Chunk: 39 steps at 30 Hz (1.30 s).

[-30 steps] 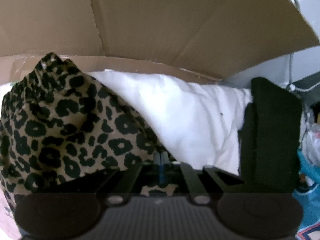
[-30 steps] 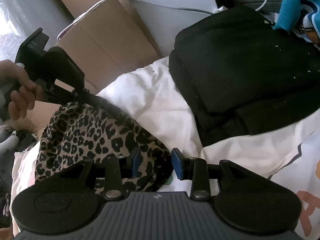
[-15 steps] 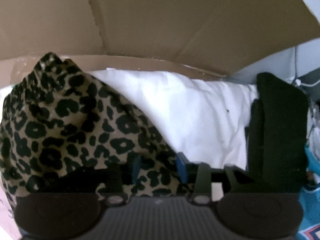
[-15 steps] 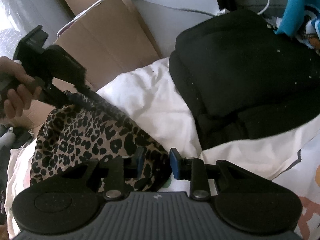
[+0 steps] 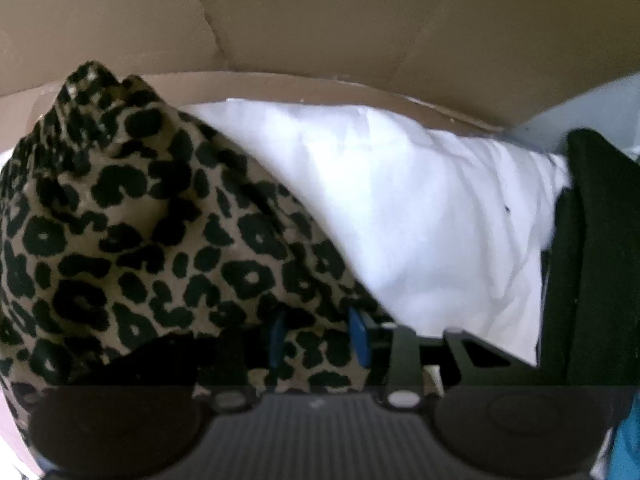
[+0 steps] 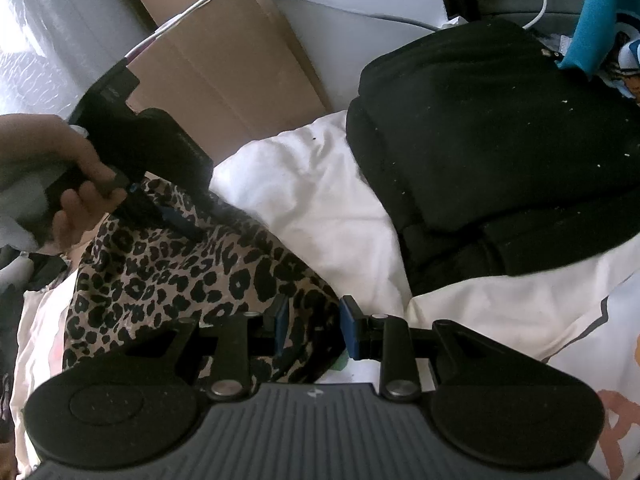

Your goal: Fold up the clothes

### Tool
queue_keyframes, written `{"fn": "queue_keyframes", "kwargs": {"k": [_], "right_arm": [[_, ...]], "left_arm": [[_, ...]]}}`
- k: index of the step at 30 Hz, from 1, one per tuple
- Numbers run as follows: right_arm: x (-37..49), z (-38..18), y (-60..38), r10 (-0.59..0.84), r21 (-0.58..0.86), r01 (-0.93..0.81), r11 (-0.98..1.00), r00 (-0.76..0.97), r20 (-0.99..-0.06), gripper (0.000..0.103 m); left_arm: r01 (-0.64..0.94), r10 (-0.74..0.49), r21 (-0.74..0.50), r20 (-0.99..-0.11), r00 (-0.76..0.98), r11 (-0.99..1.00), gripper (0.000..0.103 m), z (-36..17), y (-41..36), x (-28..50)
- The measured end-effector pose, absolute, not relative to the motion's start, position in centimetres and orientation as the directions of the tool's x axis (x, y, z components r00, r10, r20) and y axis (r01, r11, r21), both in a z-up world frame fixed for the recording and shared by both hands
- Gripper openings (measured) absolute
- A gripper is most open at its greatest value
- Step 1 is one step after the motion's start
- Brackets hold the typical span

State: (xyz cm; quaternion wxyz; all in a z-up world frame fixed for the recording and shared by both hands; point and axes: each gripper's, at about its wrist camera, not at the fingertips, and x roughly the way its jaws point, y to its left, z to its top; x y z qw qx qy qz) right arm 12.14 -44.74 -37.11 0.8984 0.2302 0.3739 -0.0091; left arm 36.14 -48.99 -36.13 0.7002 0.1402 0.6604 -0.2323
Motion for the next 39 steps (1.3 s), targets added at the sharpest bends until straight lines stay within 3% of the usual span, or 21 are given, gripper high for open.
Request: {"fn": "queue_keyframes", "kwargs": {"k": [3,4,11,13,16,28,39], "right_arm": [[12.0,-36.8,-44.6,0.144,0.39,0.182,0.903,0.727,-0.671,0.032],[11.9,-36.6,-44.5,0.137,0.383,0.18,0.906,0.731,-0.668,0.032],[11.7,-36.7,-44.5,0.146,0.388,0.17,0.906,0.735,-0.662,0.032],[11.7,-36.8,-44.4,0.149,0.386,0.167,0.907,0.732,-0.665,0.026],[11.9,-37.0,-44.3,0.144,0.375,0.171,0.911,0.721,-0.678,0.006],[11.4,-36.6,-44.7,0.117,0.362,0.191,0.913,0.727,-0.677,0.005],[10.8,-36.2,-44.7,0.093,0.339,0.204,0.918,0.721,-0.687,0.004]], "left_arm": [[0.495,-0.142,-0.112,-0.99,0.025,0.862,0.006,-35.8,-48.4,36.5],[0.502,-0.154,-0.123,-0.988,0.021,0.856,0.003,-35.5,-48.3,36.6],[0.491,-0.233,-0.206,-0.972,-0.005,0.847,0.001,-33.2,-46.9,37.1],[0.482,-0.264,-0.24,-0.964,-0.017,0.843,0.001,-32.7,-46.8,37.3],[0.463,-0.306,-0.286,-0.951,-0.032,0.839,0.001,-32.4,-46.7,37.5],[0.429,-0.374,-0.361,-0.926,-0.056,0.828,0.001,-32.9,-48.0,37.1],[0.45,-0.344,-0.328,-0.938,-0.048,0.831,0.001,-35.2,-47.9,37.1]]}}
